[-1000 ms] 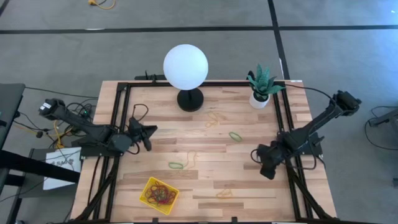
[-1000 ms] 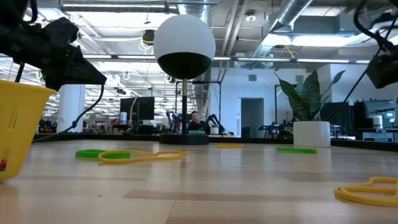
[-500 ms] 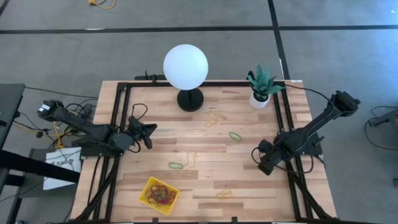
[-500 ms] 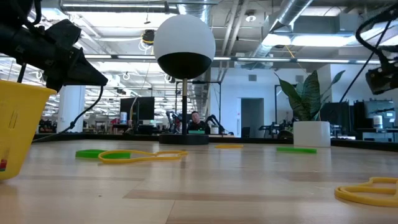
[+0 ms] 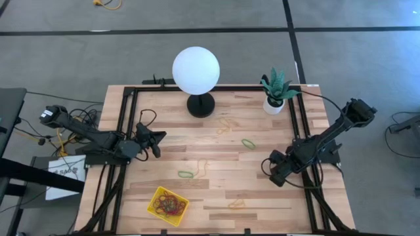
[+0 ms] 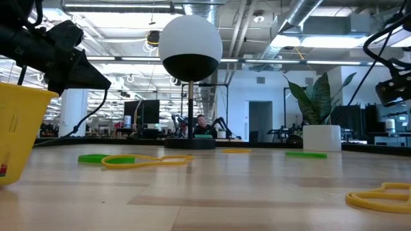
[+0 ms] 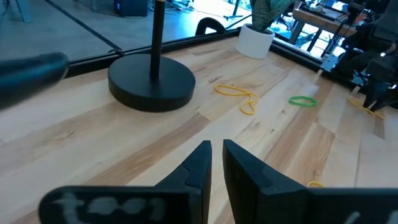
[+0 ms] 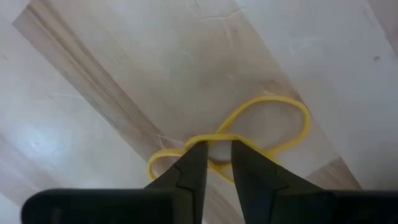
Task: Pick and place items into bin
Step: Put the yellow rubber band into the yellow bin
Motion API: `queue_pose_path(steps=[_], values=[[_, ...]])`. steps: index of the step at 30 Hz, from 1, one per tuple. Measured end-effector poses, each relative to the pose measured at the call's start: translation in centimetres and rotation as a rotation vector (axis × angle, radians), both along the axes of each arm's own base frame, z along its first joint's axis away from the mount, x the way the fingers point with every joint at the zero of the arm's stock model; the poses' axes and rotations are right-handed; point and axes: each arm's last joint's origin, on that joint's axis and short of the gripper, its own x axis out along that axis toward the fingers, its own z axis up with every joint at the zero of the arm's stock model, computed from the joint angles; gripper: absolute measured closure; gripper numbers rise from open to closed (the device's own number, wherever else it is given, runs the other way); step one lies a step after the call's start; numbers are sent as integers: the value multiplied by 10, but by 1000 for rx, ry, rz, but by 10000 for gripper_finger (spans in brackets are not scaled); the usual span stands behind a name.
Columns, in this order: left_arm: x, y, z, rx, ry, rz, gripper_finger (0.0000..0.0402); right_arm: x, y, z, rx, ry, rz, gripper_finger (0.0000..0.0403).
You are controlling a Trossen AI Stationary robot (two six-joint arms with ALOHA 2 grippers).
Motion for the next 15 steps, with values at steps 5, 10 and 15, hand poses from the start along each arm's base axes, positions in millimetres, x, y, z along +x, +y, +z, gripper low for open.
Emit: queue_pose_path(steps=[5,10,15], values=[[0,0,0,1,1,0,374,3,3,8,57,-19,54,333],[0,0,0,1,1,0,374,4,4,10,74,-31,48,333],[0,0,0,1,1,0,374,7,7,5,73,-27,42,333]])
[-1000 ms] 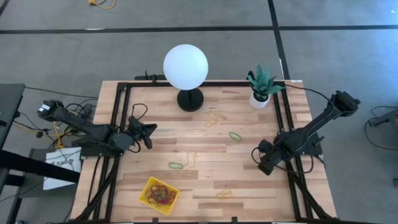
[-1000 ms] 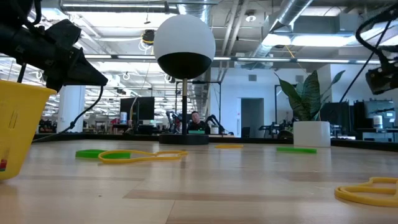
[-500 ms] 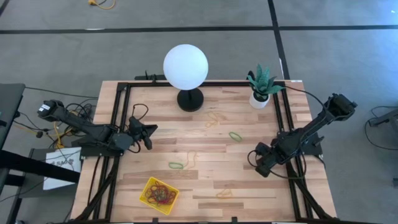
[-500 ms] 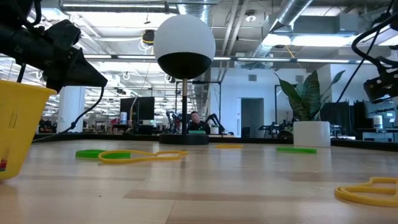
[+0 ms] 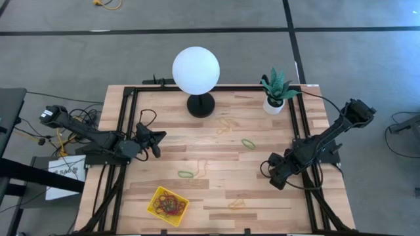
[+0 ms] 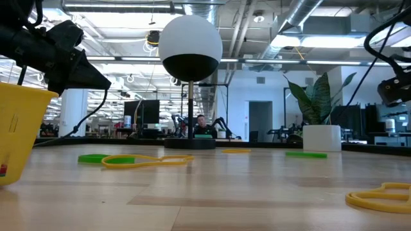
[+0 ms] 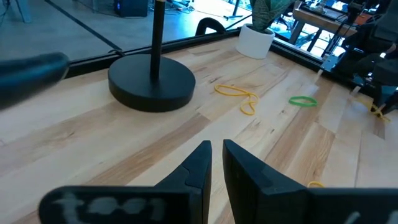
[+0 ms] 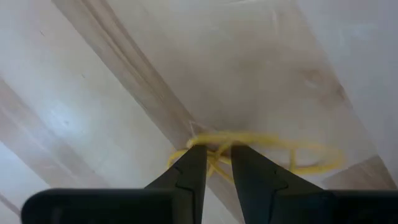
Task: Pick and place items into bin
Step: Put the yellow rubber band into the yellow bin
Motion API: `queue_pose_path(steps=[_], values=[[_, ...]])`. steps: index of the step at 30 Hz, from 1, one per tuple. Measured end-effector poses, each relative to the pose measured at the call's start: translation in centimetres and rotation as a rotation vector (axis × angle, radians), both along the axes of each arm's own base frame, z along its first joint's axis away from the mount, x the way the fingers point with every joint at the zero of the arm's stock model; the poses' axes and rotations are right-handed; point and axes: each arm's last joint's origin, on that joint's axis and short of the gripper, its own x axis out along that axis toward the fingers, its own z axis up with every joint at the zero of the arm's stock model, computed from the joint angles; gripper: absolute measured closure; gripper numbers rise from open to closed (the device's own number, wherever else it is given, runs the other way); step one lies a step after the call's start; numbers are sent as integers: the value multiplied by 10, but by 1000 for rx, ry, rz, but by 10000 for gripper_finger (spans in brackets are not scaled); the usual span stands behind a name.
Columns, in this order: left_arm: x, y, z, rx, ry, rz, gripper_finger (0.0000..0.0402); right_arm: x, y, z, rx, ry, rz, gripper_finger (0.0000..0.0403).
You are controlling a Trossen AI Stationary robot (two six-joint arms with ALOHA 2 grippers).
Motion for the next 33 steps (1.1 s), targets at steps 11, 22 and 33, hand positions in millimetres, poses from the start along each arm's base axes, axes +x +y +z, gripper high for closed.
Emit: queue_pose_path(steps=[11,22,33], values=[[0,0,0,0,-1,1,374,2,2,-7,-21,44,-17,335],[0,0,0,3,-1,5,374,6,7,-4,-45,-74,79,395],[0,1,0,16,-7,41,374,76,63,75,3,-1240,409,402]])
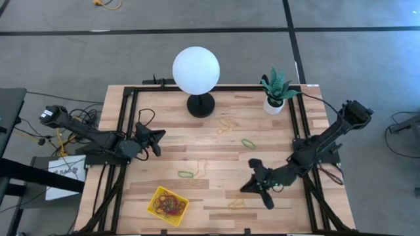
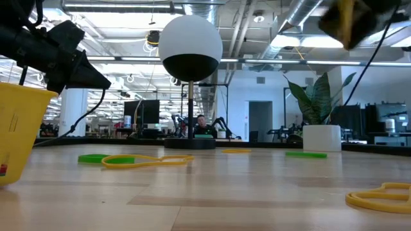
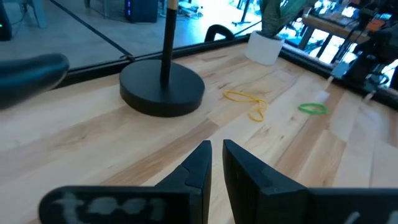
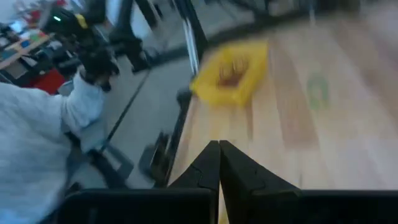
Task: Pick and place items into bin
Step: Put the yellow rubber band into the yellow bin
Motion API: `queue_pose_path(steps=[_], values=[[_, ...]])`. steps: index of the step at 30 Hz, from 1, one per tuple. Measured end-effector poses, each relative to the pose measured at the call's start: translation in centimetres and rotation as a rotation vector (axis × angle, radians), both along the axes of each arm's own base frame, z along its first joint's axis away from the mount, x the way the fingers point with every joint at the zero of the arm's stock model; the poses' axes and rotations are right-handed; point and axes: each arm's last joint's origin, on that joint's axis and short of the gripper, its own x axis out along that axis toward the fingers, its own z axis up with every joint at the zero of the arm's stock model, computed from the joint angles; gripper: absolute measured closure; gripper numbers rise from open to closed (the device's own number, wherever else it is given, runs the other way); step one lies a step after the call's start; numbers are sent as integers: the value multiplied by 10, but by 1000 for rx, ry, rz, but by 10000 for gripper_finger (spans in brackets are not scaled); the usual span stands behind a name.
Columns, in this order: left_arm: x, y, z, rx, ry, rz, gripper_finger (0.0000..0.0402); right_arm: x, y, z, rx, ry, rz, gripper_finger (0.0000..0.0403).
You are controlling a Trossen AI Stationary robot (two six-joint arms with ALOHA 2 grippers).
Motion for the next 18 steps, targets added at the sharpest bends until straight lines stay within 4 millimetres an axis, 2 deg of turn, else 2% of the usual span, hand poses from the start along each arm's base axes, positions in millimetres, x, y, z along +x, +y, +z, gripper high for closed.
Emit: queue_pose_path(steps=[3,6,10,14,18], values=[[1,0,0,0,3,-1,374,19,4,1,-69,-143,9,402],[1,0,0,-2,-2,0,374,48,5,-8,-139,-186,-21,402],[1,0,0,-1,-6,5,374,107,7,-24,-168,-241,-57,402],[1,0,0,-1,-5,5,374,168,18,-32,-165,-308,73,403],[1,0,0,0,-2,5,374,220,25,-44,-170,-276,215,403]])
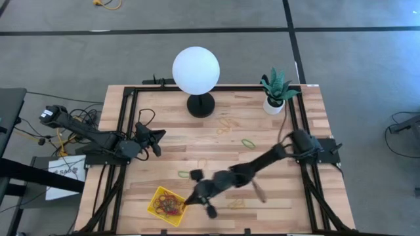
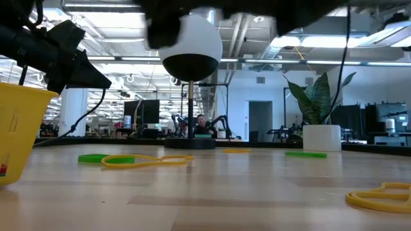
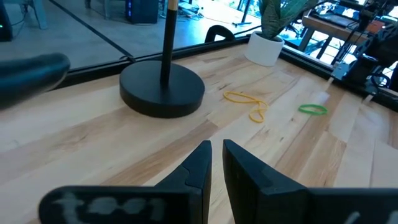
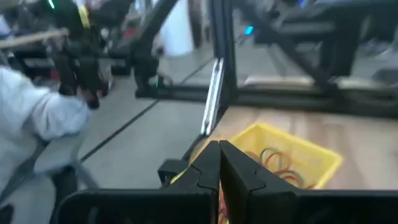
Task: Pick and place items into bin
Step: Put the yellow rubber band into the yellow bin
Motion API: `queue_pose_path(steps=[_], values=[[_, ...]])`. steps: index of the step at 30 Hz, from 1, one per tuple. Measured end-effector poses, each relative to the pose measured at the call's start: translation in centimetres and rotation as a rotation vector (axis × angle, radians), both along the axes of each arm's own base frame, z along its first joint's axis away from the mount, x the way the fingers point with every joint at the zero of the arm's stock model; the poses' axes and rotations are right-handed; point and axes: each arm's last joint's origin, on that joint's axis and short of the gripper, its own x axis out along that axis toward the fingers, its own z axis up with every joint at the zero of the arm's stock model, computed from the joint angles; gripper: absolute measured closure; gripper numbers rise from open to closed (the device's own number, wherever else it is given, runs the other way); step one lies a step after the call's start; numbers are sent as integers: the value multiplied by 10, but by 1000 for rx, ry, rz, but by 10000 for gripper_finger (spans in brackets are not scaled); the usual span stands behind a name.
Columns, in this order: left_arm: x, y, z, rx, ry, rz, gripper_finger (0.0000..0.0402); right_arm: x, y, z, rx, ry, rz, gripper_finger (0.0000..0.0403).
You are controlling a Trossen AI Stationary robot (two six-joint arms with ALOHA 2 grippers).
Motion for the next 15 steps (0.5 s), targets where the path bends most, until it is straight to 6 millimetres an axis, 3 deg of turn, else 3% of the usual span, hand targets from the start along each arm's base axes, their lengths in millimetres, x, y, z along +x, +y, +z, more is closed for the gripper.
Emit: queue_pose_path(steps=[6,15], values=[[0,-1,0,-13,5,-27,374,47,5,-13,-17,174,27,403],[1,-2,-1,-35,13,-68,374,70,16,-3,-105,231,46,352]])
